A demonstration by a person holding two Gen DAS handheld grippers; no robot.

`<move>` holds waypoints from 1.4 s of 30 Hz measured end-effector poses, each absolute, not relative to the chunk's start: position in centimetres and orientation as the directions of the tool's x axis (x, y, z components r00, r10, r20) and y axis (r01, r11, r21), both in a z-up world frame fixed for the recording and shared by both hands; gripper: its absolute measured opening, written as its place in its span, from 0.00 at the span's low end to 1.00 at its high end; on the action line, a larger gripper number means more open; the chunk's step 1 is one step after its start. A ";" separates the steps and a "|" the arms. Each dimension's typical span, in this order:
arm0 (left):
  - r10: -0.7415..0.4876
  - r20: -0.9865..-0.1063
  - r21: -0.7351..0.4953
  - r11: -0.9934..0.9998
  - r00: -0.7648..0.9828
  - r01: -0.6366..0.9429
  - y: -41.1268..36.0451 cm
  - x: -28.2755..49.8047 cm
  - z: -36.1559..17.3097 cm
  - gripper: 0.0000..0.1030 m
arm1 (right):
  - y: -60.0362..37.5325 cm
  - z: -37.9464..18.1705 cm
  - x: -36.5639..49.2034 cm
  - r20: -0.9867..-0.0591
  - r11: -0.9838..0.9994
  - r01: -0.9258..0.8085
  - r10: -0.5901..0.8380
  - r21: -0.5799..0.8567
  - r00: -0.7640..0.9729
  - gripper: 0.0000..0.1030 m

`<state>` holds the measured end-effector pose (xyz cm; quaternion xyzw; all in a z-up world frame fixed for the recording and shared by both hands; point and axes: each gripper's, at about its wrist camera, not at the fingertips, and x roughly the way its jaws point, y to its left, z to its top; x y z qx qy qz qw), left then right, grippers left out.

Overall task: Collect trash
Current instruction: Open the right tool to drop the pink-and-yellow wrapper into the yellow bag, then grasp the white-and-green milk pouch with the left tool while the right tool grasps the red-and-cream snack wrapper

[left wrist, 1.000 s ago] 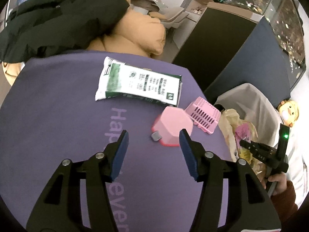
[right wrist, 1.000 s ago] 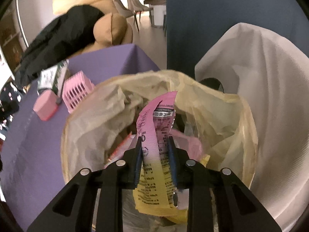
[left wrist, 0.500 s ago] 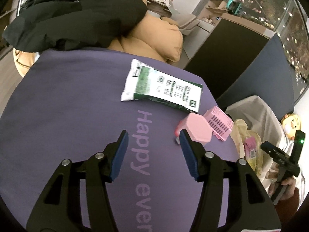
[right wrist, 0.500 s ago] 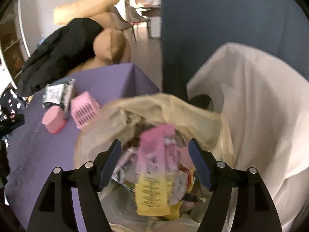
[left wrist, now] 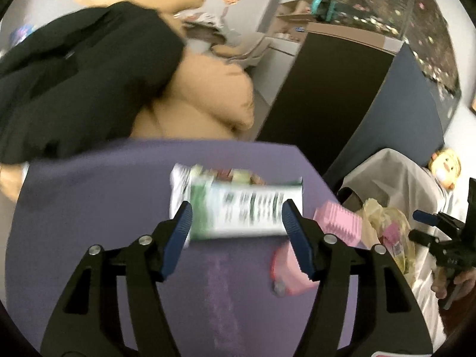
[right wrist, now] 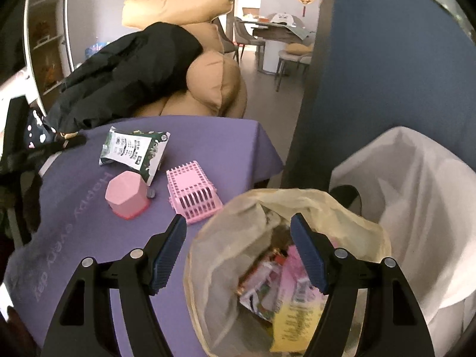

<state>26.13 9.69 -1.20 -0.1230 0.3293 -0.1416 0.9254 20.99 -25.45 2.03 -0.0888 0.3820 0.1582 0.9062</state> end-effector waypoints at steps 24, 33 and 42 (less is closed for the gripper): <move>-0.478 -0.727 -0.427 0.877 0.493 0.221 15.2 25.1 -7.0 0.58 | -12.2 0.5 30.6 -0.773 0.865 -0.502 0.325 0.010 0.545 0.67; -0.352 -0.688 -0.376 0.921 0.635 0.102 18.1 22.6 -5.3 0.58 | -7.4 -1.1 36.2 -0.790 0.852 -0.521 0.348 0.043 0.504 0.49; -0.357 -0.671 -0.373 0.920 0.649 0.121 17.6 22.3 -4.5 0.58 | -6.4 -3.8 37.2 -0.845 0.829 -0.526 0.410 0.189 0.343 0.31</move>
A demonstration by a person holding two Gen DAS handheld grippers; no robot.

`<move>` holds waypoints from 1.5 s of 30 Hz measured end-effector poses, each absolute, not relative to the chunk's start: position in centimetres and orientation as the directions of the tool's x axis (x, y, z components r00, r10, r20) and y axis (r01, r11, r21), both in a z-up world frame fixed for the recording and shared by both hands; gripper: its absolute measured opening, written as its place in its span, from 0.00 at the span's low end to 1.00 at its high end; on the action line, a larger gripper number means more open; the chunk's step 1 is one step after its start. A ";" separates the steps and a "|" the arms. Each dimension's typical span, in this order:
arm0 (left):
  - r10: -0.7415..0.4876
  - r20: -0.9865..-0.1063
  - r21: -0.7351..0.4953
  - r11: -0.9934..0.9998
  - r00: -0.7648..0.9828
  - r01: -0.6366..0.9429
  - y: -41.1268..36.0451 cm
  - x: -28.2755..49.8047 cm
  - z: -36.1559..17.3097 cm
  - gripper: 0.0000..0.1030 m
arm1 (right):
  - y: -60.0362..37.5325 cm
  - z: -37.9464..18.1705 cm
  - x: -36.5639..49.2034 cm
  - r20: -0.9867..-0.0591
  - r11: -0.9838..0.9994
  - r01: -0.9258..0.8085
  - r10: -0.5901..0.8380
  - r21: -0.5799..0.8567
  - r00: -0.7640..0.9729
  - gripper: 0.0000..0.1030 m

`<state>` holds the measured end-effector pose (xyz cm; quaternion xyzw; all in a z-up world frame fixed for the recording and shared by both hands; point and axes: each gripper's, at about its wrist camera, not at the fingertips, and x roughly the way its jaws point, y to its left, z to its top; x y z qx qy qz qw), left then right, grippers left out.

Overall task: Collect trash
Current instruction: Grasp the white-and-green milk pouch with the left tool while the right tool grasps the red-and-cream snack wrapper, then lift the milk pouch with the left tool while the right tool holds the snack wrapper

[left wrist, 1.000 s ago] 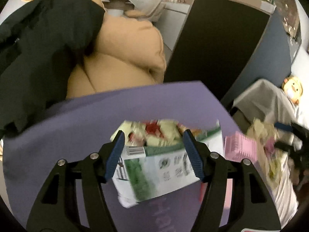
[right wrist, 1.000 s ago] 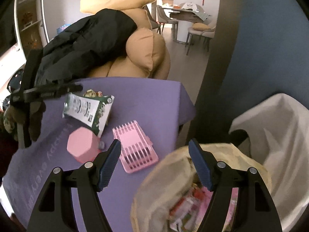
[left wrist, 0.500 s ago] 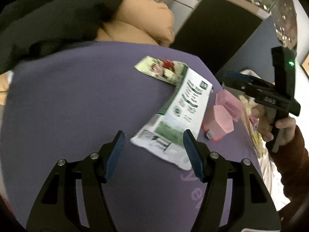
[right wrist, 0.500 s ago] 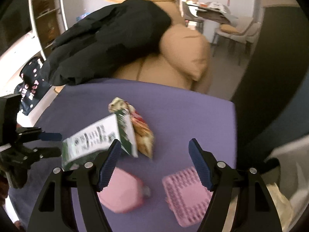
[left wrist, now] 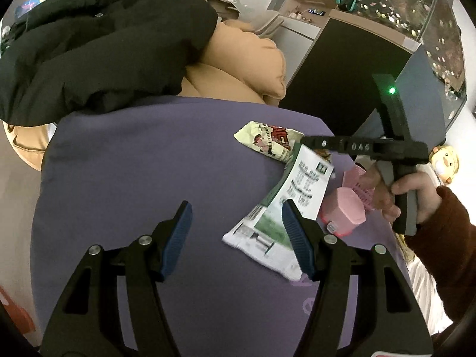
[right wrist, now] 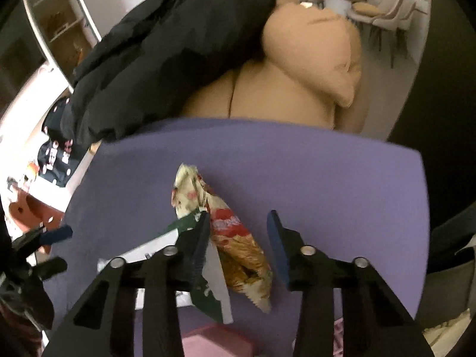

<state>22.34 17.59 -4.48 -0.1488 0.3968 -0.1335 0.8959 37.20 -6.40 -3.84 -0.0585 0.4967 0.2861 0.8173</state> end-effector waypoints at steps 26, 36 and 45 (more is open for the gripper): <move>-0.431 -0.665 -0.372 0.899 0.610 0.230 10.4 24.7 -5.4 0.61 | -15.5 2.4 28.5 -0.730 0.913 -0.399 0.332 0.089 0.597 0.21; -0.281 -0.776 -0.187 0.958 0.565 0.219 6.5 25.3 -5.7 0.55 | -17.4 1.1 25.8 -0.745 0.909 -0.405 0.340 0.102 0.574 0.21; -0.239 -0.784 -0.228 0.969 0.573 0.093 9.8 20.3 -5.6 0.52 | -17.8 1.0 22.1 -0.745 0.903 -0.418 0.343 0.095 0.572 0.21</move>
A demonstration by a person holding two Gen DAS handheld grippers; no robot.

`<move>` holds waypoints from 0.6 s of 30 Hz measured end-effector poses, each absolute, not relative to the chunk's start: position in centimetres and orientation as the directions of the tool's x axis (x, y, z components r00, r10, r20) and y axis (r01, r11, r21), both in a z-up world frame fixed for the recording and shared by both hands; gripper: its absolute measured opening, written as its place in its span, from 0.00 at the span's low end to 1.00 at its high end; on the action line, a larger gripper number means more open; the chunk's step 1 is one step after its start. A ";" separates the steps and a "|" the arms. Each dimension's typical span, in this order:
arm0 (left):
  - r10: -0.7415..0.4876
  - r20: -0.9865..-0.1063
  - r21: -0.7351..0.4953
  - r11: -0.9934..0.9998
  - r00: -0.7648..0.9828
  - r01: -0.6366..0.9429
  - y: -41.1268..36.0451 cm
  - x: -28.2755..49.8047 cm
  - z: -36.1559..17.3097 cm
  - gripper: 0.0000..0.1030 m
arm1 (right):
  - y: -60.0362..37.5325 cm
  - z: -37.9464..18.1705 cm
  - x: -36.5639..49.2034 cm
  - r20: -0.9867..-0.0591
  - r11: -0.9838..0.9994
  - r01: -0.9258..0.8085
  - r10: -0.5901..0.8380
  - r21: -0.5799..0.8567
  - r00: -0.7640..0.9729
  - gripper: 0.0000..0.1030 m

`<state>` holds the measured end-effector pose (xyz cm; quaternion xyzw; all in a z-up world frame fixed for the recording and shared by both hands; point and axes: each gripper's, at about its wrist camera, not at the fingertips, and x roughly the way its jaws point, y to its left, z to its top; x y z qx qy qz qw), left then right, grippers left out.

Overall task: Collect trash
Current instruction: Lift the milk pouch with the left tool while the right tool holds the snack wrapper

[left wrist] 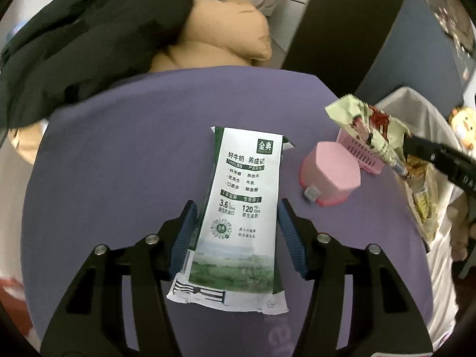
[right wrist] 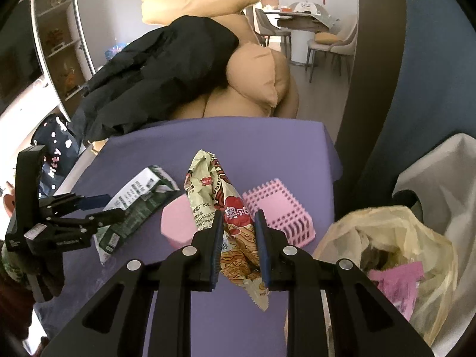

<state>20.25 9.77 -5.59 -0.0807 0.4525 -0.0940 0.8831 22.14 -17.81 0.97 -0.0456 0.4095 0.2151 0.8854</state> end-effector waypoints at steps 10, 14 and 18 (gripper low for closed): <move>-0.258 -0.799 -0.272 0.961 0.543 0.055 11.0 16.3 -5.4 0.52 | -17.9 -1.6 19.1 -0.794 0.910 -0.410 0.299 0.070 0.529 0.21; -0.266 -0.795 -0.291 0.956 0.545 0.043 11.2 15.6 -5.4 0.52 | -17.6 -1.8 18.2 -0.798 0.906 -0.419 0.302 0.069 0.521 0.21; -0.280 -0.787 -0.308 0.951 0.551 0.043 11.2 15.1 -5.3 0.52 | -17.0 -2.0 17.8 -0.811 0.887 -0.452 0.329 0.091 0.483 0.21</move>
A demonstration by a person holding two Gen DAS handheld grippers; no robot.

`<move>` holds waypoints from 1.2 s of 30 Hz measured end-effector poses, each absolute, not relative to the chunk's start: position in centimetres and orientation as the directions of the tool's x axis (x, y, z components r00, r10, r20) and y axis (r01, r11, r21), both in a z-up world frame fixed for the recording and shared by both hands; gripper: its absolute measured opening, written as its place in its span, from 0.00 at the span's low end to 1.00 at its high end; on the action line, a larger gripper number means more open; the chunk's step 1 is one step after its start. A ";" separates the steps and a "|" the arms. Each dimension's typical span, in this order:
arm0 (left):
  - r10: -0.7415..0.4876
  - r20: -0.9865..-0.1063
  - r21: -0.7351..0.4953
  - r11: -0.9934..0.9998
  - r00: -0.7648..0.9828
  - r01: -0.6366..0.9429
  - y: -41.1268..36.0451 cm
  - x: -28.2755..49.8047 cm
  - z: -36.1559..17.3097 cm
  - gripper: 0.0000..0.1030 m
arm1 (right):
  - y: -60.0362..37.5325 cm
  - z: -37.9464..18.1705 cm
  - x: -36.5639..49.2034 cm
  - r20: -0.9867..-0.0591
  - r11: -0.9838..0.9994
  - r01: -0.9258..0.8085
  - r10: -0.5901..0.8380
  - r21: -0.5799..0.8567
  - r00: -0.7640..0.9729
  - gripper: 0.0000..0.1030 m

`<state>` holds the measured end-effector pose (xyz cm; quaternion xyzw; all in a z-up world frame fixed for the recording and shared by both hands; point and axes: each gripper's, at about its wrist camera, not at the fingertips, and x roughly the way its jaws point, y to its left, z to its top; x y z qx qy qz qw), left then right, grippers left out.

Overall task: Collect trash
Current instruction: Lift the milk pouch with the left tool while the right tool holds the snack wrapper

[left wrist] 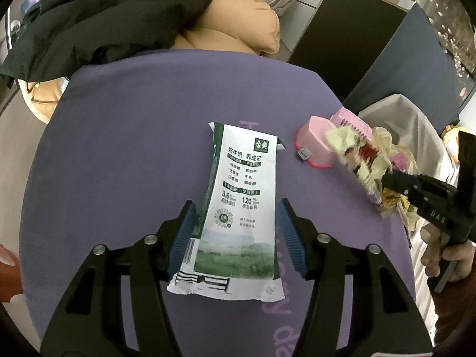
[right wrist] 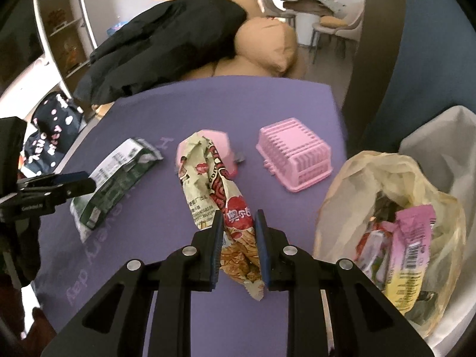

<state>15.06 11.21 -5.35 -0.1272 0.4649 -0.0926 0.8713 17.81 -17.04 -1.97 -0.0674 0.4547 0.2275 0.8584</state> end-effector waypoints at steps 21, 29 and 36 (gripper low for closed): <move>-0.304 -0.773 -0.288 0.950 0.557 0.119 10.5 16.2 -4.0 0.58 | -16.0 -1.9 19.1 -0.806 0.835 -0.543 0.382 0.090 0.453 0.15; -0.281 -0.794 -0.240 0.960 0.540 0.146 9.5 18.3 -4.0 0.58 | -17.4 0.2 18.9 -0.778 0.852 -0.515 0.386 0.095 0.495 0.15; -0.263 -0.813 -0.210 0.965 0.520 0.158 8.9 18.9 -4.4 0.58 | -18.0 1.3 18.6 -0.754 0.845 -0.524 0.412 0.107 0.511 0.15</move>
